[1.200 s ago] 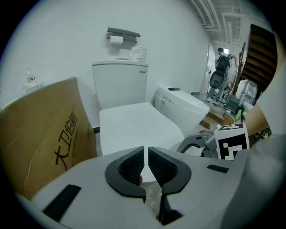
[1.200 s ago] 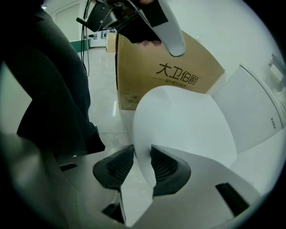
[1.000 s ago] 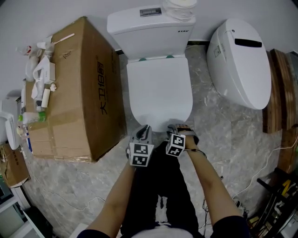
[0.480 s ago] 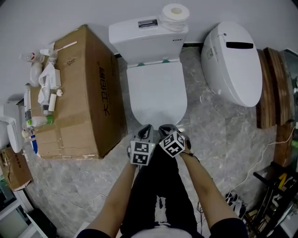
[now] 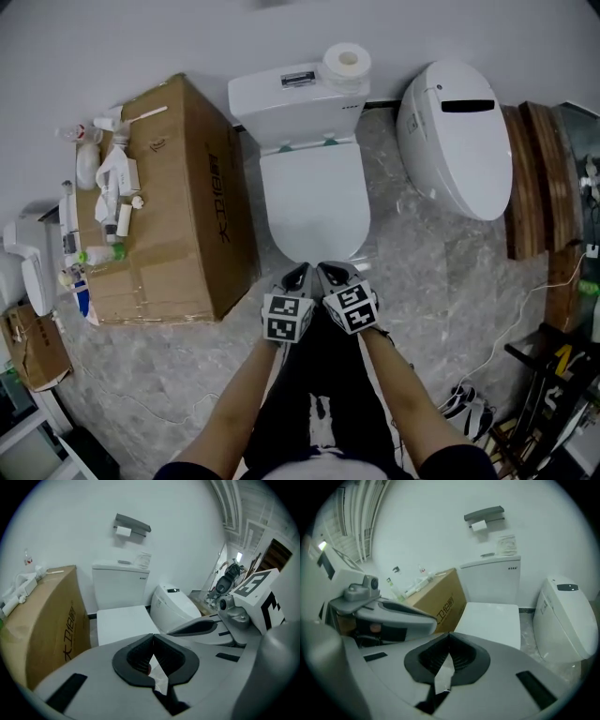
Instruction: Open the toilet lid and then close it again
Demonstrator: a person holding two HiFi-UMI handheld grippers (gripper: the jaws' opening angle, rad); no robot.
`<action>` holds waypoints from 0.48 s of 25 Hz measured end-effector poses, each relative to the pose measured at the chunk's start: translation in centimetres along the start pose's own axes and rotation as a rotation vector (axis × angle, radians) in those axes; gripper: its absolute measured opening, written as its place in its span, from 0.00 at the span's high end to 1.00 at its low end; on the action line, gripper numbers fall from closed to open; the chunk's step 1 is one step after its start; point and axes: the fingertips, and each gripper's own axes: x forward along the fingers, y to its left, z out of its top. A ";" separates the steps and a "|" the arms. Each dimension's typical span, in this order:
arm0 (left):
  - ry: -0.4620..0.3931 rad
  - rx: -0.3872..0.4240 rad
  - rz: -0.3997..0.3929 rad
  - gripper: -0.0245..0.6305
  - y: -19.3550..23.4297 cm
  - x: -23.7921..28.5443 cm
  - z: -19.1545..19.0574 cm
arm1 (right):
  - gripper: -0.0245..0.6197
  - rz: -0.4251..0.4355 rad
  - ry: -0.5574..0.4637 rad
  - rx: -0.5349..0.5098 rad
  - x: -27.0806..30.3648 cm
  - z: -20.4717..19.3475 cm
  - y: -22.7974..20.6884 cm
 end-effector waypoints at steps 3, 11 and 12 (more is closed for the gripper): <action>-0.038 -0.012 0.006 0.95 -0.3 -1.1 1.4 | 0.95 -0.003 -0.042 0.008 -1.2 2.0 0.5; -0.110 -0.034 0.033 0.95 -0.3 -3.6 4.3 | 0.95 -0.007 -0.112 -0.015 -3.6 4.7 1.3; -0.110 -0.034 0.032 0.95 -0.3 -3.7 4.3 | 0.95 -0.007 -0.113 -0.015 -3.7 4.7 1.3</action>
